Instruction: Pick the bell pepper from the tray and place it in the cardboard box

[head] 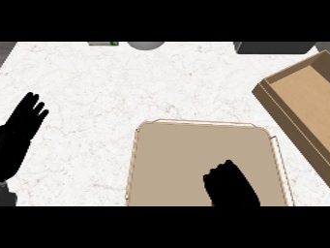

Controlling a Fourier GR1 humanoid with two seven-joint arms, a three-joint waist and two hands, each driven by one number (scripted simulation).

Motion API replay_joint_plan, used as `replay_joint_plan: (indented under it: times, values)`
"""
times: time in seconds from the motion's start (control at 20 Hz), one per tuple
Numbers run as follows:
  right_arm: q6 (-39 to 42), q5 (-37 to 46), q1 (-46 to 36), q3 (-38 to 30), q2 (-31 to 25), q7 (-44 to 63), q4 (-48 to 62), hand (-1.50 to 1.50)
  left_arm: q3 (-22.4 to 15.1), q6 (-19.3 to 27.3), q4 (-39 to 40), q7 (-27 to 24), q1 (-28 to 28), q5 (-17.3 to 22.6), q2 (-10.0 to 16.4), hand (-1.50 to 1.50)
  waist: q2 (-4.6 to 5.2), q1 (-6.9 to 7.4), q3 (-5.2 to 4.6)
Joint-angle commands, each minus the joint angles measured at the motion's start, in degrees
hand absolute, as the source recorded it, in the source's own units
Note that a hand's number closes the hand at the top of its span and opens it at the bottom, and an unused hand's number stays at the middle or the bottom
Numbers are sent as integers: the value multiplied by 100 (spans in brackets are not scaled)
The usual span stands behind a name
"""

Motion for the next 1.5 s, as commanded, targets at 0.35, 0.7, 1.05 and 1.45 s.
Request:
replay_joint_plan:
  times: [0.35, 0.7, 1.05, 1.45]
  values:
    - [-830, -1323, -1132, -3357, 1119, 658, 1957, 150, 40, -130, 40, -22, -25, 28, 89, 0, 50, 96, 31]
    - [-492, -1296, -1676, -3310, 1107, 945, 768, 150, 54, 54, -12, -10, -90, -63, -37, 0, -3, -8, 24]
    - [5, -1208, -2323, -3638, 979, 1573, -746, 150, 23, 58, -136, 36, 48, -108, -67, 0, -22, -26, 21]
    - [460, -1245, -3401, -4866, 635, 2364, -1067, 150, -38, 136, -65, 47, -68, -214, -139, 0, 1, -8, 23]
